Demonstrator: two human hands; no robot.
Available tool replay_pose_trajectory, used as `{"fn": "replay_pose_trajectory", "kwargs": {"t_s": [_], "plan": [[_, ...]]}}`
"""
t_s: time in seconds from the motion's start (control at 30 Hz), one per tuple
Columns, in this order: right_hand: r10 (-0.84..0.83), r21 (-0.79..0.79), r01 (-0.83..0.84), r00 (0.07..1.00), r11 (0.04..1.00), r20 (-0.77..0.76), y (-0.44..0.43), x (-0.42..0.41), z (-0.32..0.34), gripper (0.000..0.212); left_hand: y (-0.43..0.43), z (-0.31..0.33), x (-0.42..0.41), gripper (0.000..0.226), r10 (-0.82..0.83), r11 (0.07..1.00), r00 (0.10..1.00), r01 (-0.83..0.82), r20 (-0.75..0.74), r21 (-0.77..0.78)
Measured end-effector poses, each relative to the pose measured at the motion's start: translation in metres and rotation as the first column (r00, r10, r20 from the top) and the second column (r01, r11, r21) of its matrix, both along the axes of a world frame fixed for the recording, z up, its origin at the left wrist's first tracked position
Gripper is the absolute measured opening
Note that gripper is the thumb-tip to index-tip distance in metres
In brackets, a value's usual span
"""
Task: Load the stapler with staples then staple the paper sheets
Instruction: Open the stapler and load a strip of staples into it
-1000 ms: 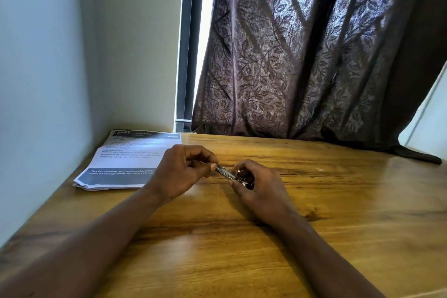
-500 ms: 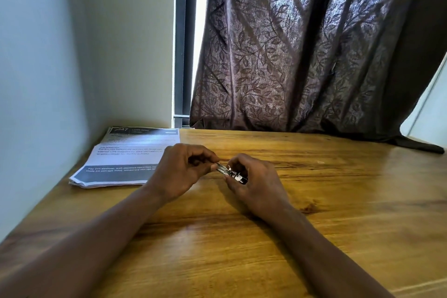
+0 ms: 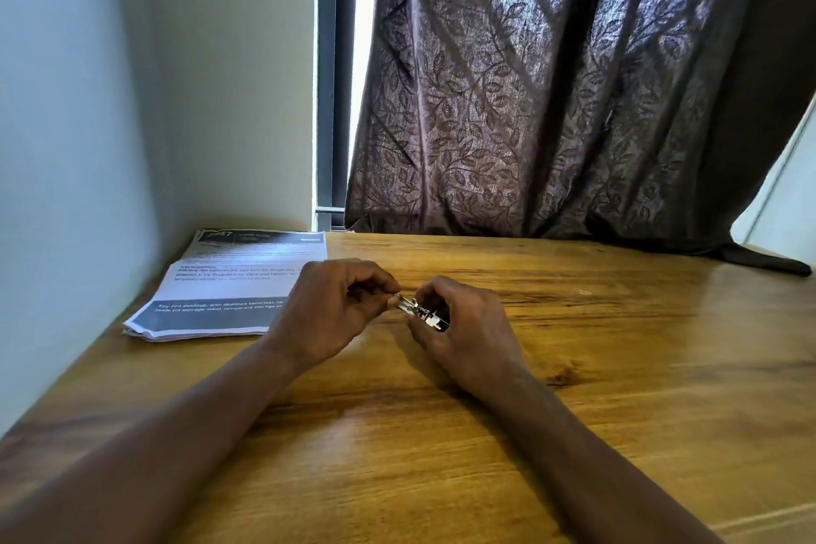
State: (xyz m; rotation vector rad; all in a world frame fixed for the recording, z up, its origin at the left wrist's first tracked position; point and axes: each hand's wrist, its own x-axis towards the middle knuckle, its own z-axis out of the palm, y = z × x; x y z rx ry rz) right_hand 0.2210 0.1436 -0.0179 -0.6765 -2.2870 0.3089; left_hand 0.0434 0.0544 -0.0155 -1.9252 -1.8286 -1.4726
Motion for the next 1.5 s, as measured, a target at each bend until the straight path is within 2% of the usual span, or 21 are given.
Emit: {"fn": "replay_pose_trajectory", "kwargs": {"t_s": [0.17,0.37,0.6,0.7,0.83,0.93,1.13,1.3,1.5], "plan": [[0.004,0.021,-0.004,1.0,1.0,-0.007,-0.001,0.0,0.0,0.02,0.001,0.0,0.001,0.015,-0.007,1.0,0.999,0.007,-0.031,-0.006],[0.015,0.039,-0.015,1.0,0.999,-0.01,-0.002,0.0,-0.001,0.022,0.001,-0.001,0.002,0.014,0.016,0.999,1.0,-0.016,0.007,-0.036],[0.026,0.123,-0.032,0.999,0.992,0.043,-0.004,-0.001,-0.001,0.024,0.001,-0.002,0.003,0.014,0.094,0.986,0.974,-0.063,0.205,-0.153],[0.033,0.18,-0.049,0.995,0.983,0.092,-0.005,-0.001,0.0,0.028,-0.001,0.0,0.003,0.017,0.112,0.979,0.961,-0.064,0.252,-0.191],[0.051,0.207,-0.065,0.996,0.976,0.075,-0.003,0.001,0.001,0.027,-0.002,0.004,0.001,0.019,0.137,0.972,0.946,-0.072,0.294,-0.222],[0.069,0.21,-0.082,0.995,0.974,0.07,-0.004,0.002,0.002,0.025,-0.002,0.005,-0.001,0.023,0.157,0.967,0.902,-0.058,0.402,-0.246],[0.105,0.193,-0.107,0.994,0.975,0.02,-0.005,0.003,0.004,0.021,-0.005,0.011,0.008,0.021,0.129,0.951,0.789,0.073,0.601,-0.299],[0.111,0.174,-0.1,0.992,0.98,-0.059,-0.003,0.002,0.001,0.019,-0.001,0.011,0.014,0.028,0.062,0.969,0.645,0.145,0.761,-0.202],[0.118,0.163,-0.103,0.99,0.981,-0.083,-0.001,-0.002,-0.001,0.017,0.002,0.01,0.018,0.032,0.032,0.966,0.535,0.201,0.844,-0.164]]}}
